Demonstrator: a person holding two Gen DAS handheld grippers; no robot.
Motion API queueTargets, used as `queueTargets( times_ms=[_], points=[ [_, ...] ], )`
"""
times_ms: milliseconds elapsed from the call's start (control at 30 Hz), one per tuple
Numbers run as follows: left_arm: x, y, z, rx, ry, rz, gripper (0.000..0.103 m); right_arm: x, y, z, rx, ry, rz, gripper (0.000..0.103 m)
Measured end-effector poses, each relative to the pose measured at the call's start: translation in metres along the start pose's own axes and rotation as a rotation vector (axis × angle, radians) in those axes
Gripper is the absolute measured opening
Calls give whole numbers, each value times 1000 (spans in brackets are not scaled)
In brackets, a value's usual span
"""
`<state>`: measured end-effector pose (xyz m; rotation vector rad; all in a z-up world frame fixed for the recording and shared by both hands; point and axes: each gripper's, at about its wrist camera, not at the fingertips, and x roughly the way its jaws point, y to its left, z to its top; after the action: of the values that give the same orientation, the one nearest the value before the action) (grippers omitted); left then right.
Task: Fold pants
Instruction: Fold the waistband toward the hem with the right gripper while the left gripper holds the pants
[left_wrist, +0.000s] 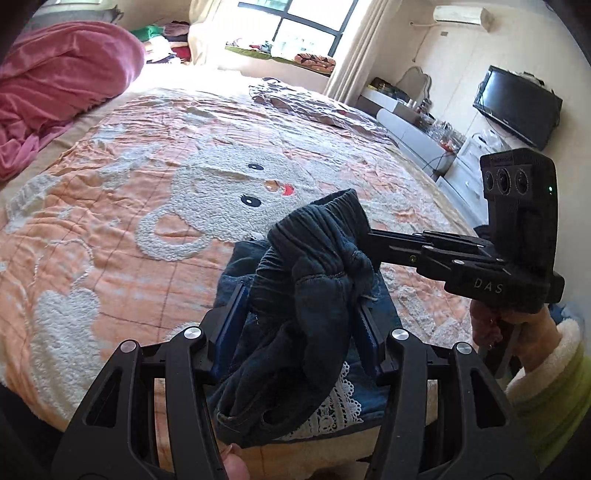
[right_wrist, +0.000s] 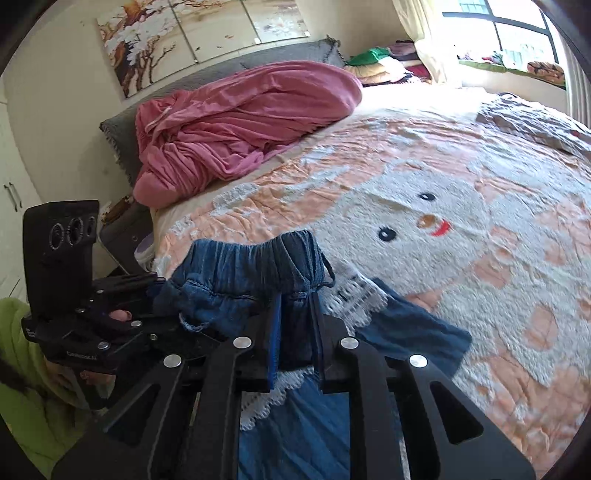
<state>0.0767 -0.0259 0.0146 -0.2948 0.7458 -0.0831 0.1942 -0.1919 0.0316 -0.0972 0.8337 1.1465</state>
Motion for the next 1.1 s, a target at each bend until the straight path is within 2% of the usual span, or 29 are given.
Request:
queueTargets(
  times_ms=[67, 133, 233, 333, 400, 500, 567, 600, 667, 767, 833, 867, 900, 933, 967, 1000, 1067, 1100],
  points=[
    [5, -9, -8, 32, 17, -3, 46, -5, -11, -11, 56, 12, -16, 30],
    [6, -18, -15, 64, 25, -16, 47, -12, -20, -21, 122, 7, -13, 54],
    [4, -30, -22, 110, 34, -53, 51, -20, -29, -32, 216, 3, -2, 59],
    [4, -45, -34, 145, 84, -150, 54, -22, -34, -38, 297, 6, 6, 66],
    [4, -49, -41, 180, 100, -167, 54, -22, -34, -39, 332, 12, 20, 69],
    [-1, -42, -45, 157, 104, -199, 54, -22, -30, -39, 343, 35, -2, 75],
    [-9, -34, -43, 151, 71, -181, 55, -17, -26, -37, 343, 58, -13, 80],
    [-13, -31, -41, 155, 54, -160, 57, -12, -24, -34, 347, 76, -26, 86],
    [-16, -25, -38, 164, 36, -104, 60, -5, -26, -31, 374, 97, -43, 88],
    [-7, -23, -33, 184, 42, -71, 61, 8, -31, -28, 460, 136, 7, 92],
    [3, -27, -35, 220, 55, -47, 60, 18, -33, -27, 488, 195, -56, 91],
    [9, -30, -39, 239, 78, -46, 60, 23, -32, -27, 487, 221, -75, 86],
    [12, -32, -43, 247, 92, -59, 57, 27, -30, -28, 474, 232, -81, 53],
    [12, -31, -48, 251, 100, -74, 51, 30, -26, -28, 448, 240, -88, 43],
    [12, -32, -52, 260, 109, -80, 50, 31, -21, -27, 419, 241, -106, 42],
    [12, -34, -56, 273, 106, -79, 50, 29, -16, -25, 388, 226, -111, 35],
    [8, -35, -60, 287, 81, -67, 50, 23, -2, -17, 338, 152, -88, 34],
    [6, -36, -59, 284, 69, -66, 50, 16, 5, -10, 310, 91, -48, 33]
  ],
)
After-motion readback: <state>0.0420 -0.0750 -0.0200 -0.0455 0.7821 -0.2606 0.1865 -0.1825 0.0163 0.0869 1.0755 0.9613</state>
